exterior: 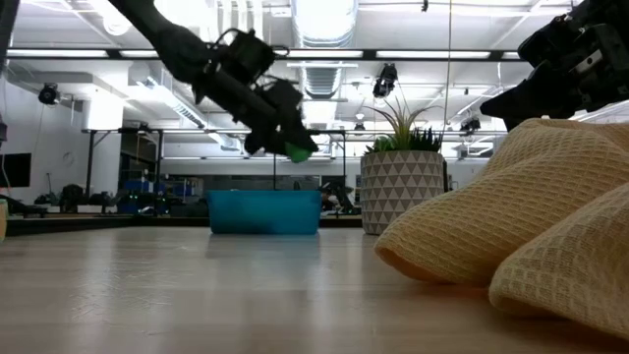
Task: Pick and placing Produce into tupperware
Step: Put the green pear into the blue bin
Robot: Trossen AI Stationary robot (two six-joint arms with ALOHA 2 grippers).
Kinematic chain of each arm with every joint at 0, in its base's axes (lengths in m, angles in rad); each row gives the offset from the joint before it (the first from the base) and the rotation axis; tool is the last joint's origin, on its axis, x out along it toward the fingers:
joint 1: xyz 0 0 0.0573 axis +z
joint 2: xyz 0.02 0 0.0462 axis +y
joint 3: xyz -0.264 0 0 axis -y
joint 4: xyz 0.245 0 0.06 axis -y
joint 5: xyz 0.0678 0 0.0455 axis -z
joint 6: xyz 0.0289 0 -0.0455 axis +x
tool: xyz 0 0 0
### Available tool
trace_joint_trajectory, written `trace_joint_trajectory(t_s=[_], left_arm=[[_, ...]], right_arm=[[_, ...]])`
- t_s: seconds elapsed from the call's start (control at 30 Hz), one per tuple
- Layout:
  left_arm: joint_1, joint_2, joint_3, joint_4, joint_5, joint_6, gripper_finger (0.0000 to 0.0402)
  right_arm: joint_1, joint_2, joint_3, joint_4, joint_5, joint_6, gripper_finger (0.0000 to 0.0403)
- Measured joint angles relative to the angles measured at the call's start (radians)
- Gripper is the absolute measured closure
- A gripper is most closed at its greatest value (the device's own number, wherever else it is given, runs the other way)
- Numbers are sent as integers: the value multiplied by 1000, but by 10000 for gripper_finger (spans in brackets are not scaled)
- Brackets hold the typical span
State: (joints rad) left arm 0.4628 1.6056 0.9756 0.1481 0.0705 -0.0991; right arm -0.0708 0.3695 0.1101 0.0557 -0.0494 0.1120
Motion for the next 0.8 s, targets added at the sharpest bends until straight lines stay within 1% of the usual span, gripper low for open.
trace_joint_trajectory(t_s=[0.1, 0.37, 0.6, 0.8], left_arm=[[24, 41, 0, 25, 34, -23, 195], [35, 137, 17, 64, 40, -25, 195], [36, 205, 39, 60, -56, 4, 195], [36, 236, 55, 64, -80, 28, 195]], right_arm=[[0, 0, 0, 0, 0, 0, 394], [0, 0, 0, 0, 0, 0, 394], [0, 0, 0, 0, 0, 0, 394], [0, 0, 0, 0, 0, 0, 394]])
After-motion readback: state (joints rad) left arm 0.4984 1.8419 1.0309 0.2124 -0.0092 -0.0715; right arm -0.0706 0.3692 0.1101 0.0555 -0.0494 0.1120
